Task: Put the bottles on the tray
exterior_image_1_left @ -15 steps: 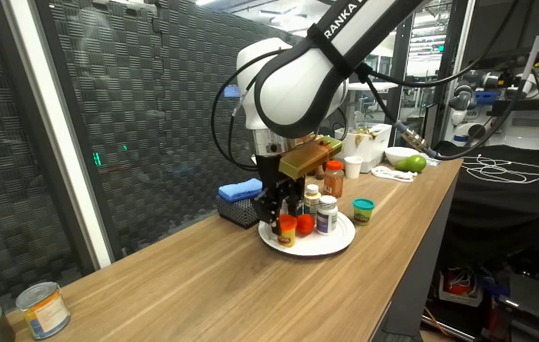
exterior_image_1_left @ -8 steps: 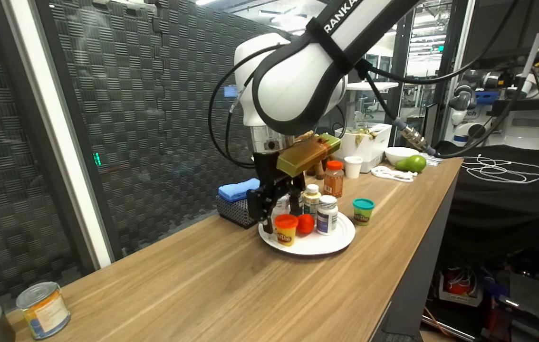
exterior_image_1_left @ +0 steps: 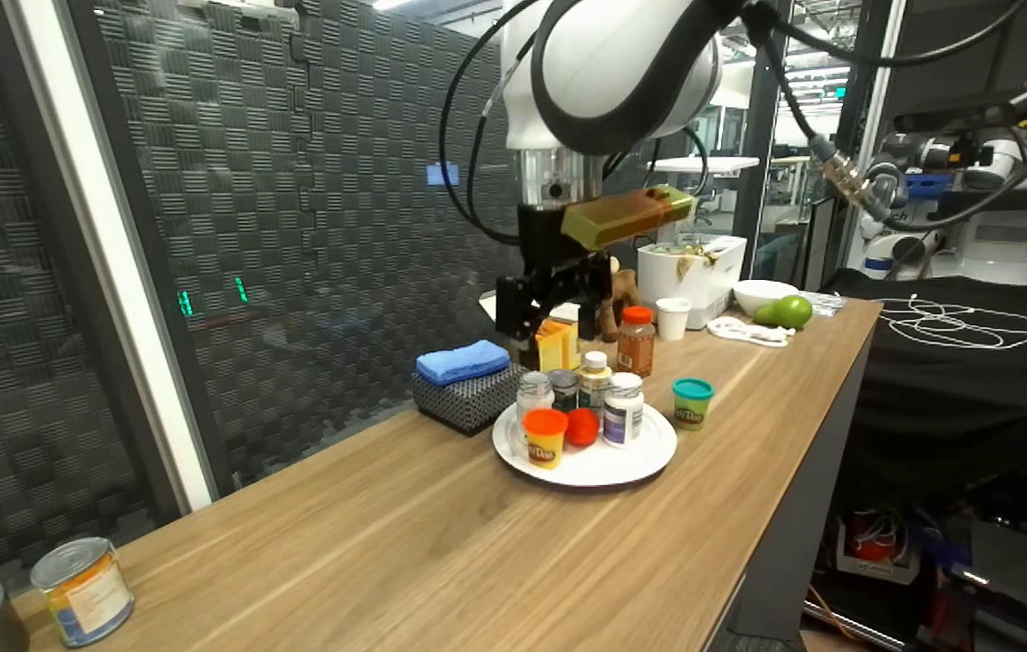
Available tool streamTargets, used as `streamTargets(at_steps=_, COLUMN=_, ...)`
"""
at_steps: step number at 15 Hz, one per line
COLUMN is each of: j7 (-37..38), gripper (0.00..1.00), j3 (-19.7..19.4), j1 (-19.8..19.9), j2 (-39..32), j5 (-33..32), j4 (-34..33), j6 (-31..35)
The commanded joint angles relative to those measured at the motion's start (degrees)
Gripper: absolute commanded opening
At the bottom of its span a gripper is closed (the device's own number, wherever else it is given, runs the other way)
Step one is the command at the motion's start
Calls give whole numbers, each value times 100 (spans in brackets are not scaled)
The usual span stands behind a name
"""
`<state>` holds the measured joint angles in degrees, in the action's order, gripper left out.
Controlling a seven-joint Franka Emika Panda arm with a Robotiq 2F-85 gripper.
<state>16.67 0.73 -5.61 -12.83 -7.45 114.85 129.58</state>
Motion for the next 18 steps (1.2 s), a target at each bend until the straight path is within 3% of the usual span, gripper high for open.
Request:
streamTargets(at_steps=1, j7=-184, gripper=100, j3=-155, j1=348, j2=588, j5=430, j4=286, j6=29)
streamTargets(at_steps=10, j7=-325, gripper=100, j3=-685, j1=1061, j2=144, j5=644, j4=-371, j6=-184)
streamTargets(at_steps=18, j7=-411, gripper=100, j3=-809, j1=1357, j2=-617, j5=837, j4=-985, j6=-362)
